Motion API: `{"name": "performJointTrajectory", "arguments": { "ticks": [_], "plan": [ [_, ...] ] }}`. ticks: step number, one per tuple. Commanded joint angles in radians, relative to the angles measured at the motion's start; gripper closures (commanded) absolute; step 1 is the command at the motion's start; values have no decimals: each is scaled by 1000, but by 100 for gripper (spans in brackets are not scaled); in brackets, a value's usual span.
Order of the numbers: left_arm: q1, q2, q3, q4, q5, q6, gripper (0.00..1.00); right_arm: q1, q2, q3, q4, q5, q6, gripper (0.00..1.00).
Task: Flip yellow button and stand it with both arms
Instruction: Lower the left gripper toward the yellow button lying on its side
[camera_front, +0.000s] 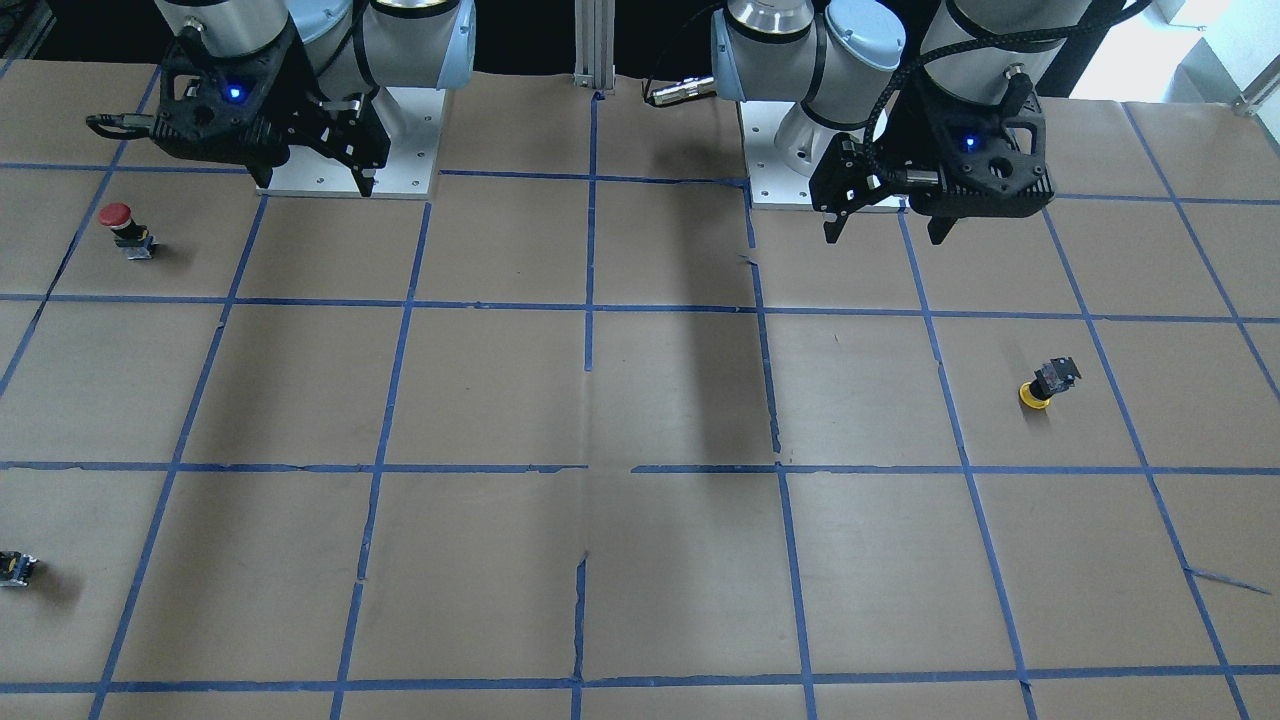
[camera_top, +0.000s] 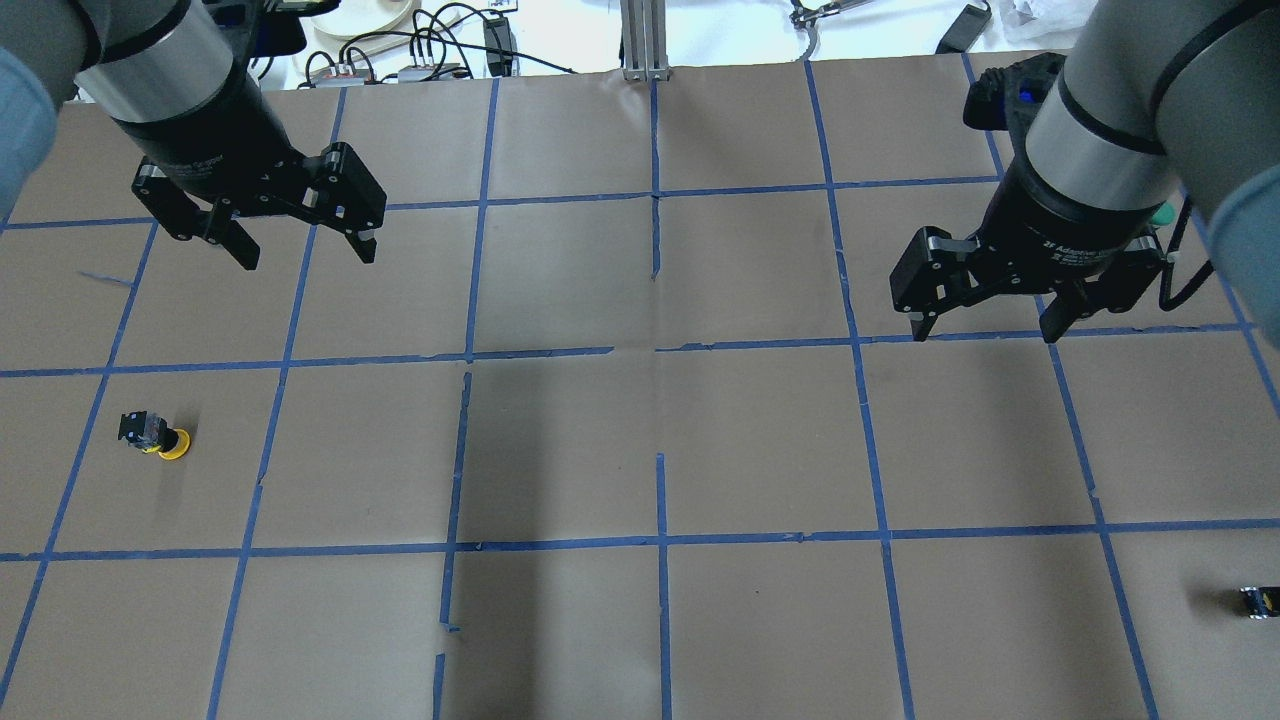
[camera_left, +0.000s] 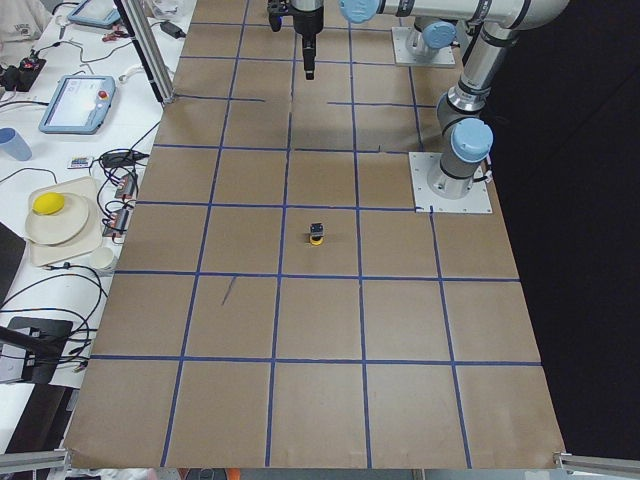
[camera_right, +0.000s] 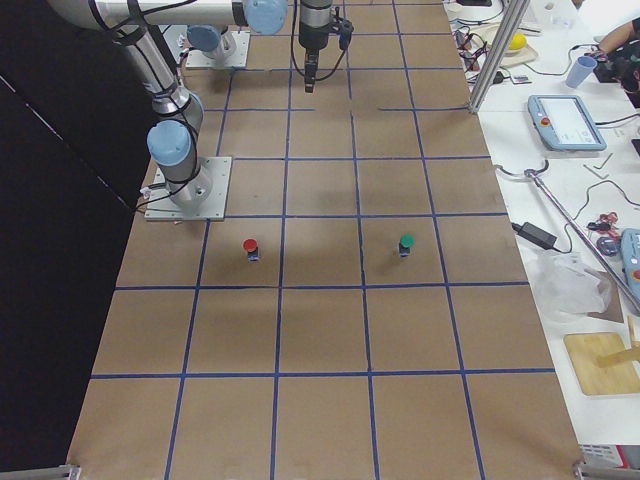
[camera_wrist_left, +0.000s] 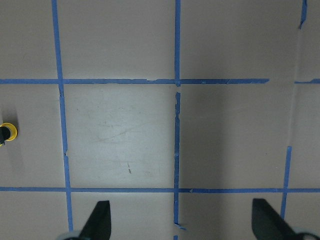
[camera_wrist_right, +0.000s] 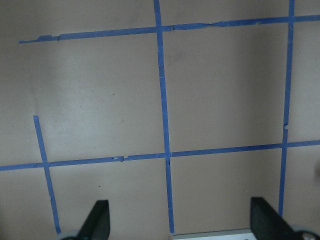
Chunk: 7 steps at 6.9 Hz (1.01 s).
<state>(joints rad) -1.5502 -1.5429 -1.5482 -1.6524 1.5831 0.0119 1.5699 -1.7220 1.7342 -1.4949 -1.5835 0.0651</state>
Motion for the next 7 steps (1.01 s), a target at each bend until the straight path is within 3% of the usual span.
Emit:
{"name": "performJointTrajectory", "arguments": {
  "ticks": [1, 3, 4, 7],
  "plan": [
    [1, 7, -9, 0, 8, 84, 0, -1, 12, 13, 1, -6, 2, 0],
    [41, 6, -62, -3, 30, 284, 0, -1, 9, 7, -7, -3, 16, 0],
    [77, 10, -87, 6, 94, 412, 0, -7, 19, 7, -42, -1, 15, 0],
    [307, 4, -134, 2, 86, 768, 0, -8, 24, 10, -62, 3, 10, 0]
  ]
}}
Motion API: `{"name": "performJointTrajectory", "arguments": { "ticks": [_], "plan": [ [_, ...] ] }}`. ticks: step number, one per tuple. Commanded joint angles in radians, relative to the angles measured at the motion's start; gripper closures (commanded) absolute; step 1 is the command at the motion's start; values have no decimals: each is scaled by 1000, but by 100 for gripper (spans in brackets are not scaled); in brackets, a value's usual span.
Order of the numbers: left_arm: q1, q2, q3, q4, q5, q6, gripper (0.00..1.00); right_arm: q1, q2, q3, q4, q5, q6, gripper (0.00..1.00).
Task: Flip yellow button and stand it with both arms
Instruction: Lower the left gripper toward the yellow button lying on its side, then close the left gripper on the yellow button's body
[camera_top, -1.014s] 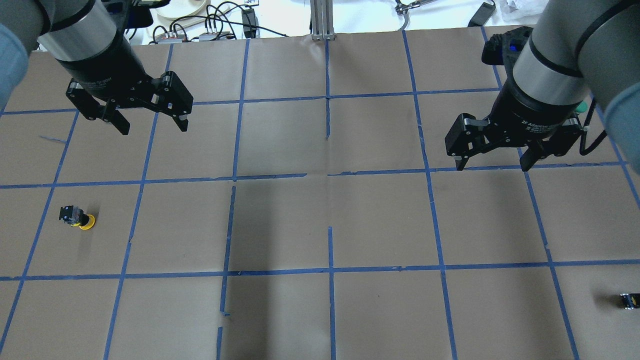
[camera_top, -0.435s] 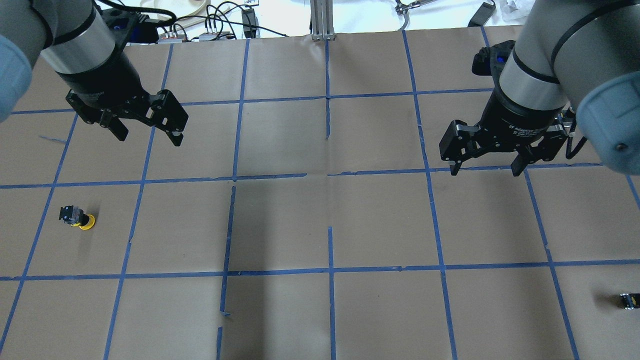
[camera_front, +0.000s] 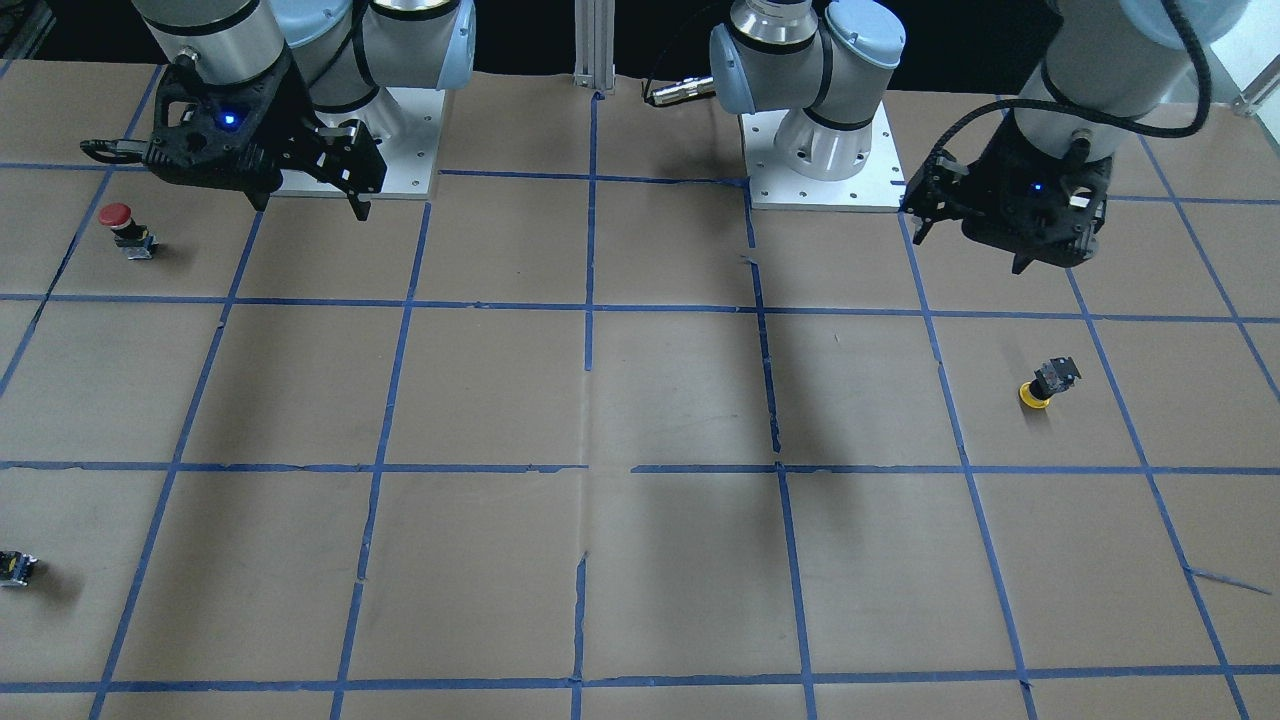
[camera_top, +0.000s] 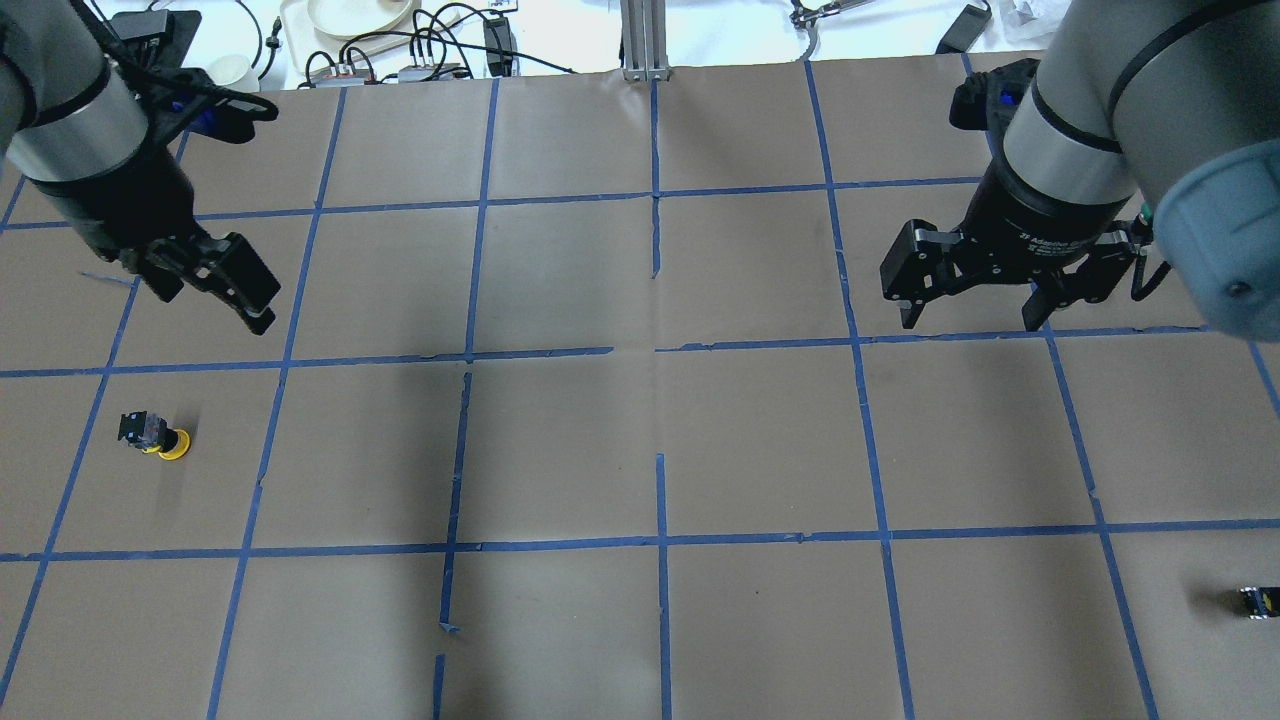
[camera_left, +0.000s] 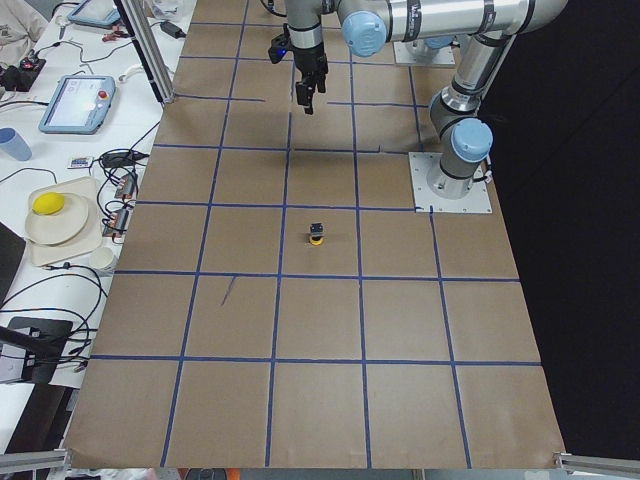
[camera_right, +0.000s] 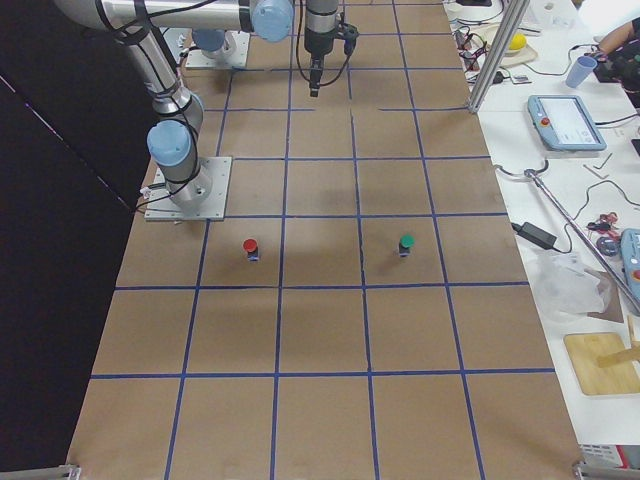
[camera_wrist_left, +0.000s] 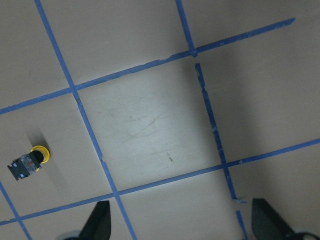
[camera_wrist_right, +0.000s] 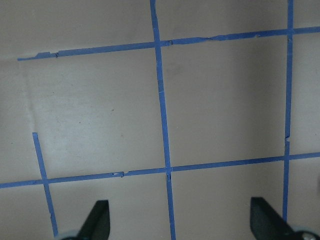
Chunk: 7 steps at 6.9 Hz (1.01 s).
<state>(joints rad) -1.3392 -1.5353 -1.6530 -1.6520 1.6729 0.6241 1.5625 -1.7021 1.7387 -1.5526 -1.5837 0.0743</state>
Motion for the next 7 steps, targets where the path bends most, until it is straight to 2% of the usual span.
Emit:
{"name": "performJointTrajectory", "arguments": {
  "ticks": [1, 2, 3, 4, 6, 7],
  "plan": [
    [147, -5, -72, 9, -2, 255, 1, -1, 30, 22, -7, 8, -5, 0],
    [191, -15, -102, 62, -2, 396, 2, -1, 62, 27, -18, 1, 5, 0],
    [234, -20, -138, 73, -2, 489, 1, -2, 49, 15, -30, -5, 2, 0],
    [276, -29, -204, 151, 1, 643, 2, 2, 12, 24, -24, -3, 4, 0],
    [377, -40, -350, 466, 1, 994, 1, 1, -16, 27, 6, 4, -7, 0],
    [403, -58, -391, 591, -1, 1143, 1, 2, -24, 19, 2, 10, -7, 0]
  ]
}}
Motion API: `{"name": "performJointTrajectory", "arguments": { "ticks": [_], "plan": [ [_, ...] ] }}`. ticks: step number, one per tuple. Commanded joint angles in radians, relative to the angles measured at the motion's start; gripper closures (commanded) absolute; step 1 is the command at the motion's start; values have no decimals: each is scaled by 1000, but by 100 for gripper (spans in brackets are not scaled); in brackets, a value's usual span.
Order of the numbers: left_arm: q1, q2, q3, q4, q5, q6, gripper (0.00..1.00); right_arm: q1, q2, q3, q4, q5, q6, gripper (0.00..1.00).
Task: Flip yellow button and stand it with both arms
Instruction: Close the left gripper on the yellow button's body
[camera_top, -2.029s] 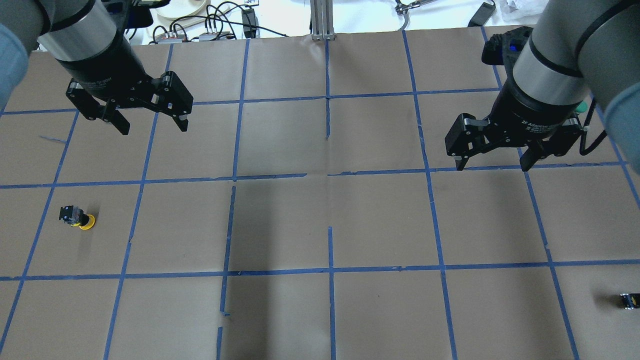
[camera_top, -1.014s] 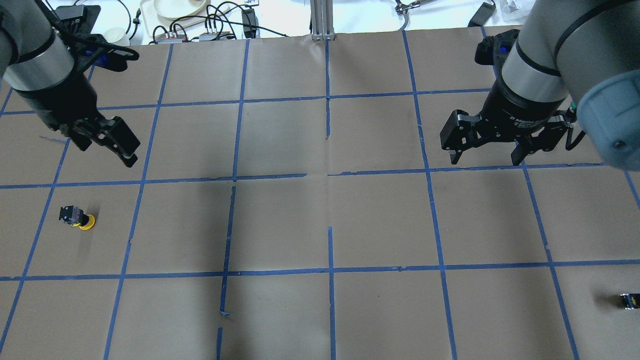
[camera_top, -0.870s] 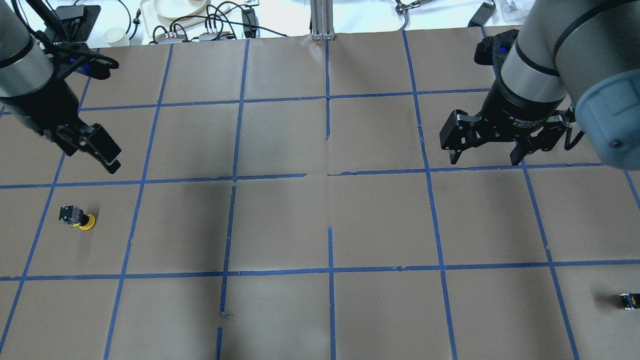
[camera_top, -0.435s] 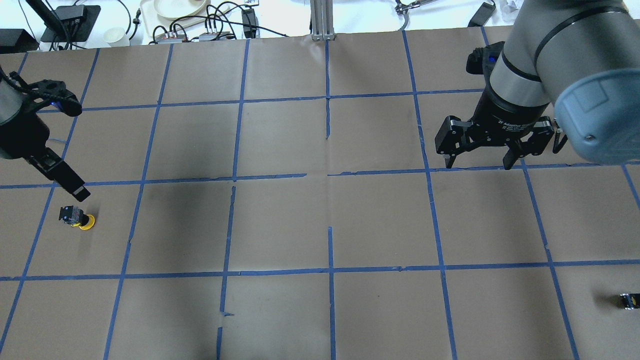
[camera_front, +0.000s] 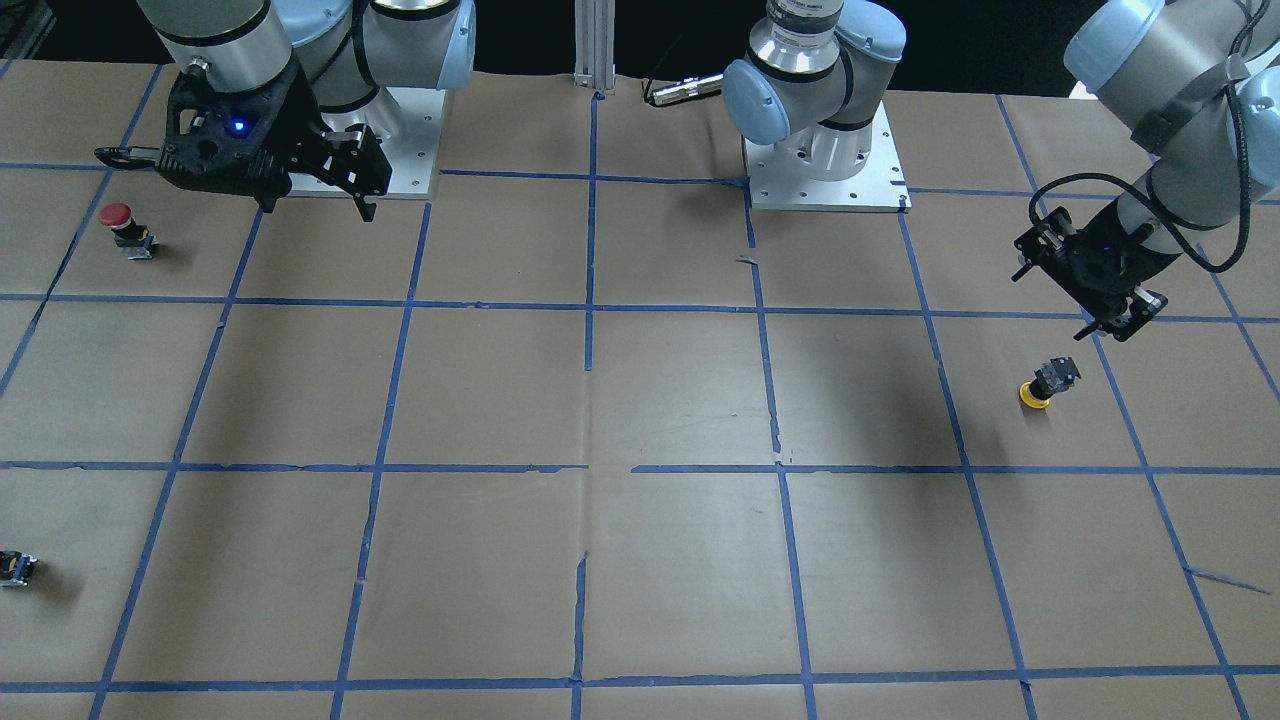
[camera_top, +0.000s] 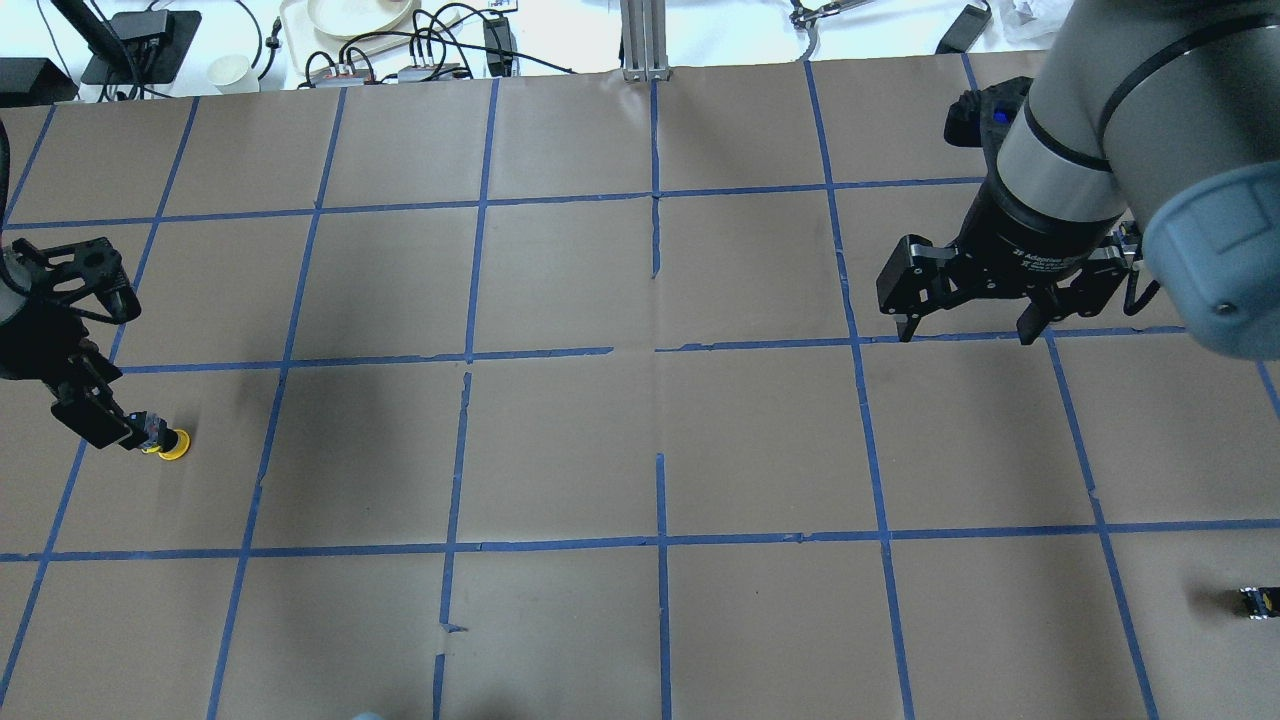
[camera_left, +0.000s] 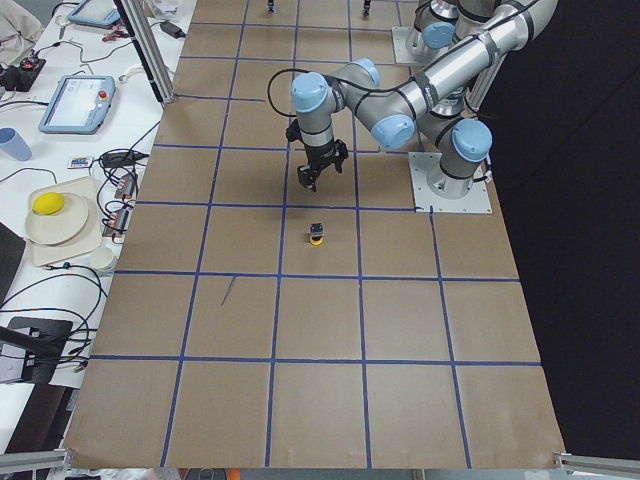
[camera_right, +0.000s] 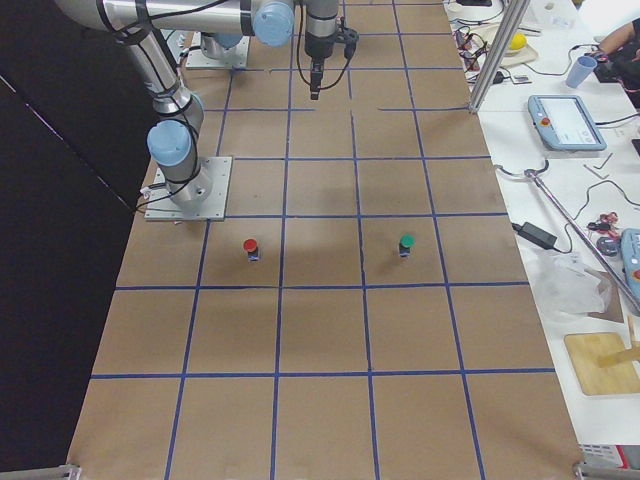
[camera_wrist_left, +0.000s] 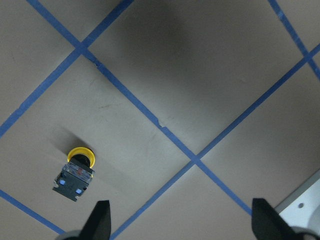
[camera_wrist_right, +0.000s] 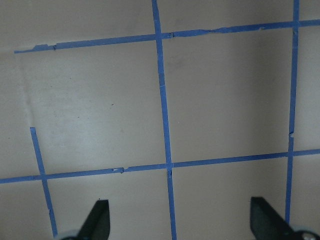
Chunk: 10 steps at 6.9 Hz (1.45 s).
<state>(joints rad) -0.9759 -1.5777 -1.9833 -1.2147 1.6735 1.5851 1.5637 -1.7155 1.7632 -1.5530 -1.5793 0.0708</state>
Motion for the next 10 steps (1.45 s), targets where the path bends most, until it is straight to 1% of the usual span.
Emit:
{"name": "performJointTrajectory", "arguments": {
  "ticks": [1, 2, 3, 4, 5, 6, 10],
  "plan": [
    [69, -60, -57, 219, -20, 304, 1, -5, -16, -10, 13, 4, -3, 0],
    [116, -115, -55, 265, -114, 426, 1, -4, -35, -14, 19, 2, -3, 0],
    [155, -158, -52, 271, -133, 484, 1, -7, -41, -25, 19, 2, -3, 0],
    [160, -162, -60, 276, -130, 580, 1, -5, -35, -51, 37, 2, -3, 0],
    [161, -176, -72, 321, -132, 640, 1, -5, -35, -59, 48, 2, -3, 0],
    [161, -176, -74, 346, -127, 654, 1, -2, -41, -59, 53, 2, -3, 0],
    [161, -202, -88, 345, -132, 656, 1, -1, -35, -45, 41, 1, -5, 0]
  ]
}}
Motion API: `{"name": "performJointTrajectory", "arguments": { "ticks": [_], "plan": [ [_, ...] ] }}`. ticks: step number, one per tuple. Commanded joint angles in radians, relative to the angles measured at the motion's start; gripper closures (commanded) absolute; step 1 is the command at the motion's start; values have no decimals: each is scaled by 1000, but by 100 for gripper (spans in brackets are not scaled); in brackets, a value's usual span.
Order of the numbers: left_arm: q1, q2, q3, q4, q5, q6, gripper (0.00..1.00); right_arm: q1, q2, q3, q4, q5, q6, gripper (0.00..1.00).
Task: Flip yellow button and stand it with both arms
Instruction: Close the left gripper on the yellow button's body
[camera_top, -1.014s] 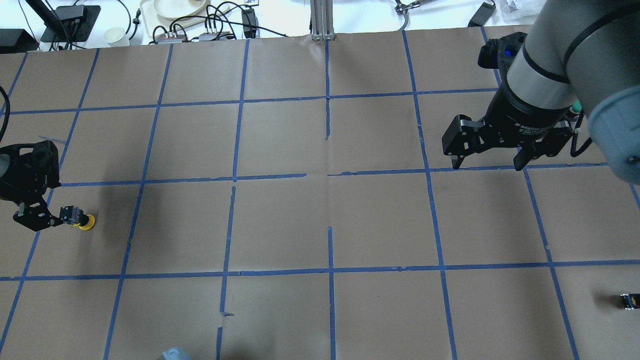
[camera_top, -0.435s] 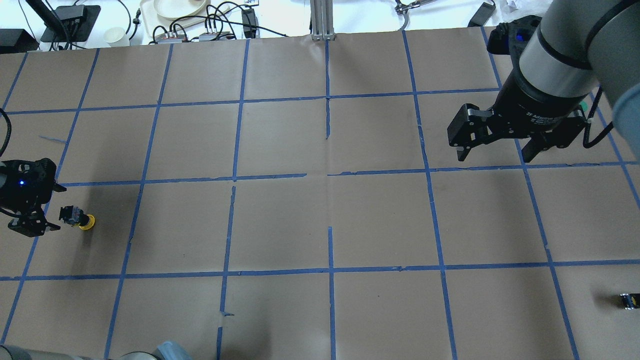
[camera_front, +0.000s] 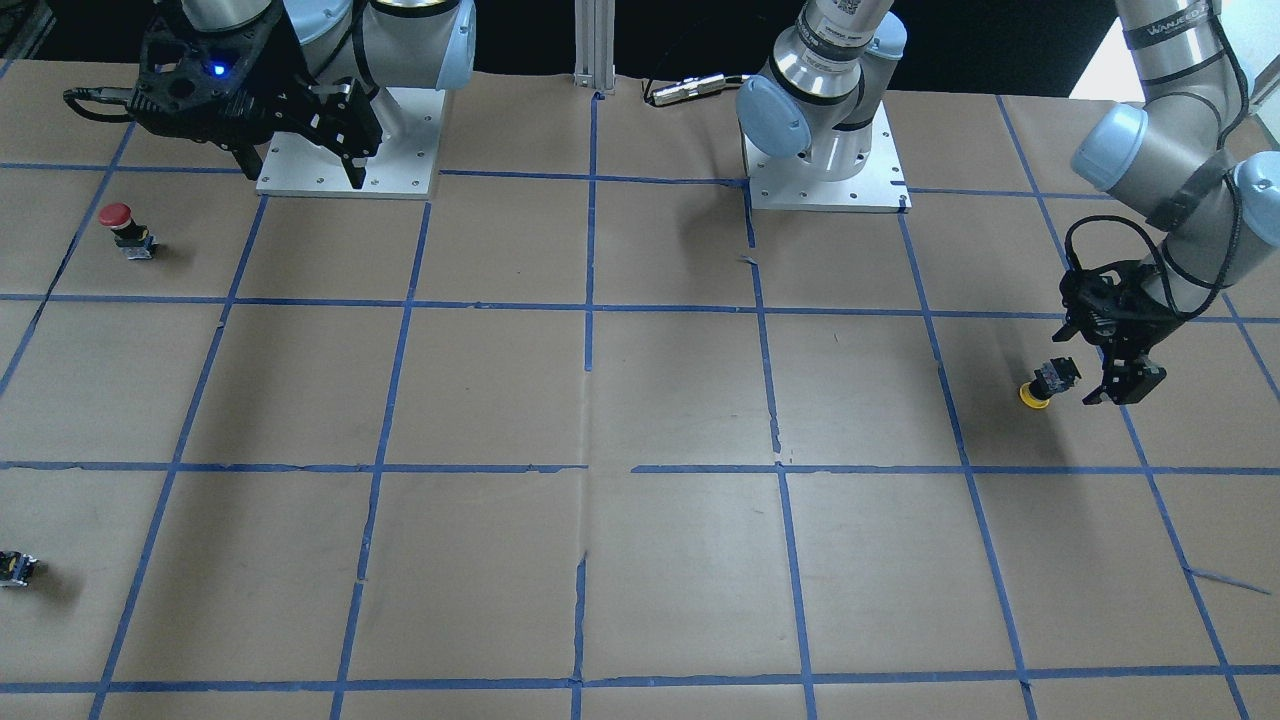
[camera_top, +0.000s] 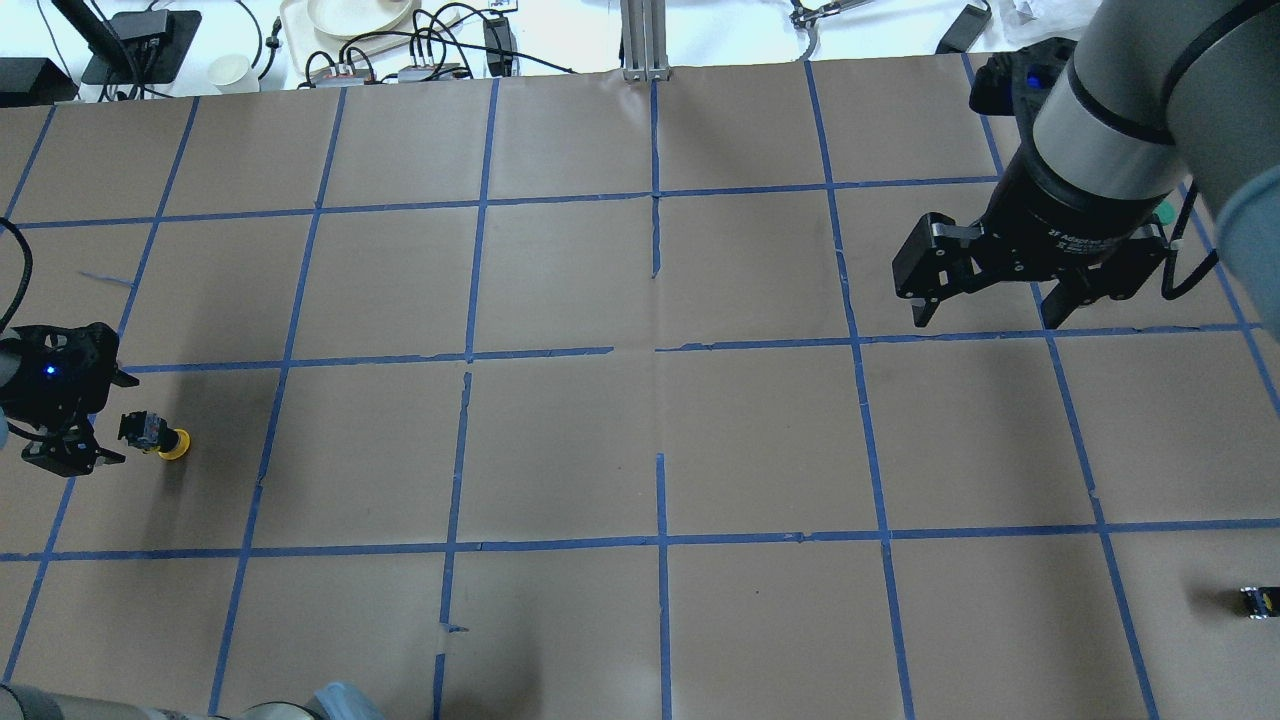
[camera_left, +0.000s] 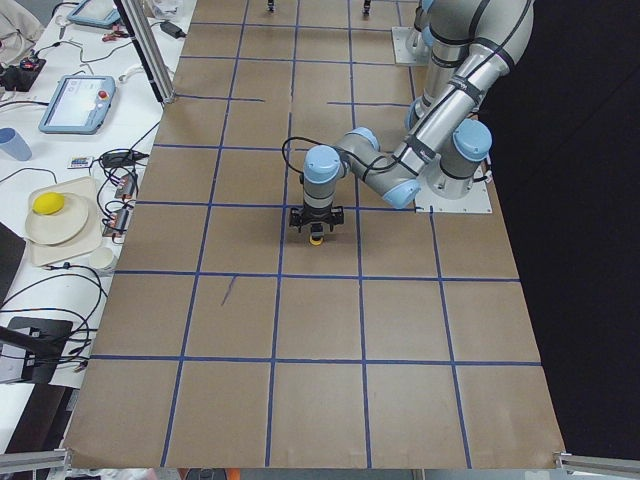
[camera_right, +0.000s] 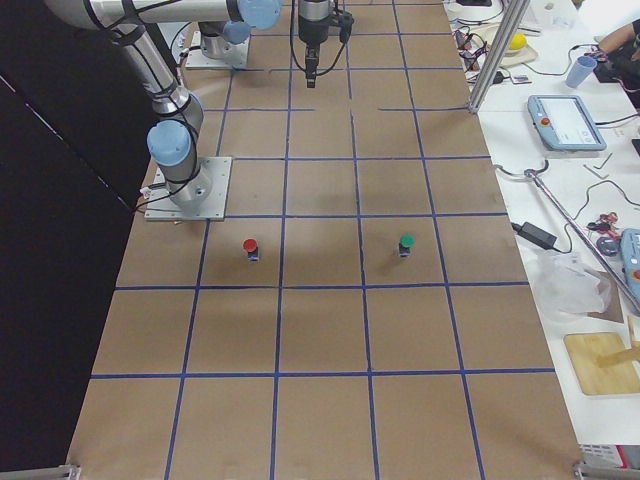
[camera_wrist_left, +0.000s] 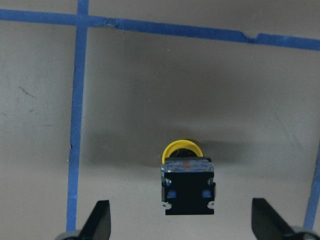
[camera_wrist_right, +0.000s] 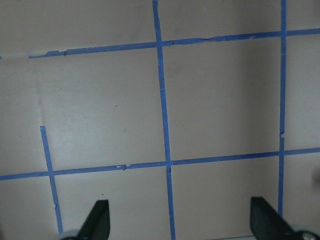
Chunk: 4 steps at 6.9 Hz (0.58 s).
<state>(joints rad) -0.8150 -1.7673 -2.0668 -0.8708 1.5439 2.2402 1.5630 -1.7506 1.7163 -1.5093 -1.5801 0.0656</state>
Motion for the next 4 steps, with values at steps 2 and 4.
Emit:
{"name": "performJointTrajectory", "arguments": {
  "ticks": [2, 4],
  "plan": [
    [-1, -15, -4, -2, -2, -1, 12, 0, 0, 2, -5, 6, 11, 0],
    [-1, -12, 1, -11, 4, -2, 76, 0, 2, 9, -6, 8, 13, 0]
  ]
}}
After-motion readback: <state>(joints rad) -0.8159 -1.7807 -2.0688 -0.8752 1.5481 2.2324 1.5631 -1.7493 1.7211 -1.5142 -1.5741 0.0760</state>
